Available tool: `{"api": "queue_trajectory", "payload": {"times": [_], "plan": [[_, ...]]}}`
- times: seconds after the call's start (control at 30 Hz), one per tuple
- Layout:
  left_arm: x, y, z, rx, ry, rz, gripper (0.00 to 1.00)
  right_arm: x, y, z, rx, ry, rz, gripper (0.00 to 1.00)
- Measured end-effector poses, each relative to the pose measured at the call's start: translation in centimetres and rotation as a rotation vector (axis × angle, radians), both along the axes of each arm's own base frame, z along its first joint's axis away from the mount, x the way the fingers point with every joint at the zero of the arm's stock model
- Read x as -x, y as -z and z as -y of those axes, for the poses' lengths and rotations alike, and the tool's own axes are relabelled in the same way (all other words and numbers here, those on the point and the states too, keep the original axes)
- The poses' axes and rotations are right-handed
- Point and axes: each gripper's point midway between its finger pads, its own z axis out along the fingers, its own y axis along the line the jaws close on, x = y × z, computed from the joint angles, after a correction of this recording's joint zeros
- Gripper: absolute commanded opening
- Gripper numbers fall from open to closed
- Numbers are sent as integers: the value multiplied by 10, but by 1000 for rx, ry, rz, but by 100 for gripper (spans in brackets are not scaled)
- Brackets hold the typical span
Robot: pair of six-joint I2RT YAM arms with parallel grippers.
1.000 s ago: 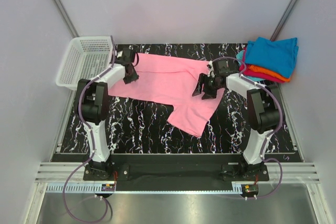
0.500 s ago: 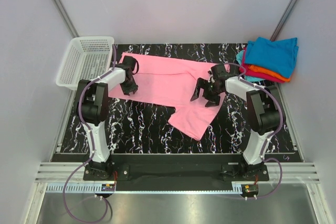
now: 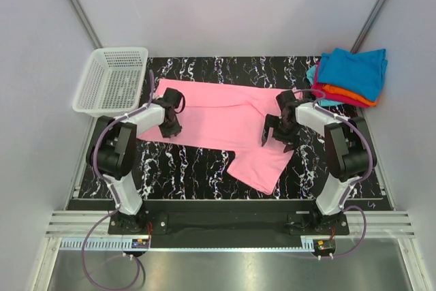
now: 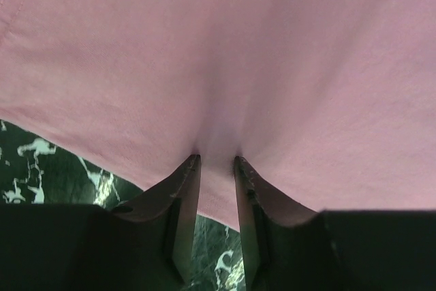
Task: Fold and stack the t-shirts
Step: Fold the tshirt
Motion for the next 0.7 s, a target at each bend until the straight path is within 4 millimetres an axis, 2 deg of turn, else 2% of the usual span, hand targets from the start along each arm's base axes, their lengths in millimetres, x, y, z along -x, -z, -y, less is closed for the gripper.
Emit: {"api": "queue_trajectory", "payload": {"times": [0.23, 0.43, 0.57, 0.63, 0.7], "plan": [[42, 1, 5, -5, 12, 14, 32, 21, 2, 10, 31, 5, -28, 100], [89, 2, 9, 0, 30, 27, 31, 45, 3, 17, 45, 24, -62, 100], [110, 1, 9, 15, 35, 31, 30, 59, 2, 21, 56, 40, -91, 100], [121, -1, 4, 7, 30, 11, 31, 62, -3, 27, 83, 43, -87, 100], [129, -8, 0, 0, 31, 0, 33, 58, -18, 33, 103, 50, -31, 100]]}}
